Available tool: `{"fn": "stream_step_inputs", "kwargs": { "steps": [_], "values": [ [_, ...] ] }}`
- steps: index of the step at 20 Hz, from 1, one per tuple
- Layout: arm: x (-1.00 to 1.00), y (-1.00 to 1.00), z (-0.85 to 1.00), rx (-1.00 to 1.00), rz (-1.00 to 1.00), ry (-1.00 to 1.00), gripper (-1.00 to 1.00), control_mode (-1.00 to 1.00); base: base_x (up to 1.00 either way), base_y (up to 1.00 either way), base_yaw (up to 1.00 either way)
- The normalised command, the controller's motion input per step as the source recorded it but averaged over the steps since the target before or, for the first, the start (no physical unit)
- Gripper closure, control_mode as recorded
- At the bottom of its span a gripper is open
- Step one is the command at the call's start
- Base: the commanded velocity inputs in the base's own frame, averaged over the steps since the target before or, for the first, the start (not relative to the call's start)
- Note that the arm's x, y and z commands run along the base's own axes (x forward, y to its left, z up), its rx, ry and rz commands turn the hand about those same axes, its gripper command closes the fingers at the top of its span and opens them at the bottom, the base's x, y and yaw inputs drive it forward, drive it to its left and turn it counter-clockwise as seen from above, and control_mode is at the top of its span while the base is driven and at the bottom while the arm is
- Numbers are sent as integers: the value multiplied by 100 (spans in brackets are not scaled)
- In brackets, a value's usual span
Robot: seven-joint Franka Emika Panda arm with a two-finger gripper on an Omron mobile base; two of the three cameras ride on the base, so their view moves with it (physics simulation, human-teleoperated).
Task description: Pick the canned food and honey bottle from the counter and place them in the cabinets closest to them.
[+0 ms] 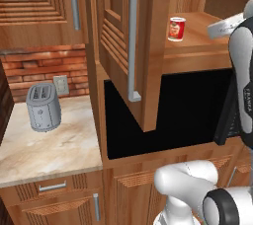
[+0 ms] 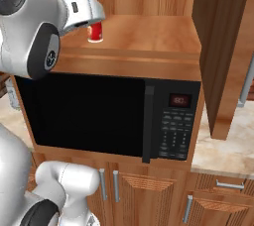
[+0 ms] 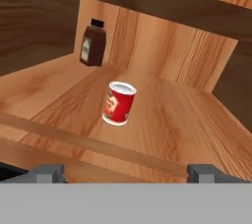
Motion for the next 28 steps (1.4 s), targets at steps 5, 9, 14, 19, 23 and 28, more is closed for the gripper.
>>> {"fn": "stream_step_inputs", "kwargs": {
  "steps": [5, 9, 14, 19, 23, 28],
  "values": [
    [-100, 0, -29, -1, 0, -5, -100, -100, 0, 0, 0],
    [-100, 0, -32, -4, 0, -2, -100, -100, 0, 0, 0],
    [-93, 0, -71, -8, 2, 0, -100, -100, 0, 0, 0],
    [-70, 2, -98, -18, 1, 4, -100, -100, 0, 0, 0],
    [-34, 18, -100, -28, 0, 11, -100, -100, 0, 0, 0],
    [-4, 10, -43, -14, 0, 5, -100, -100, 0, 0, 0]
  ]
}}
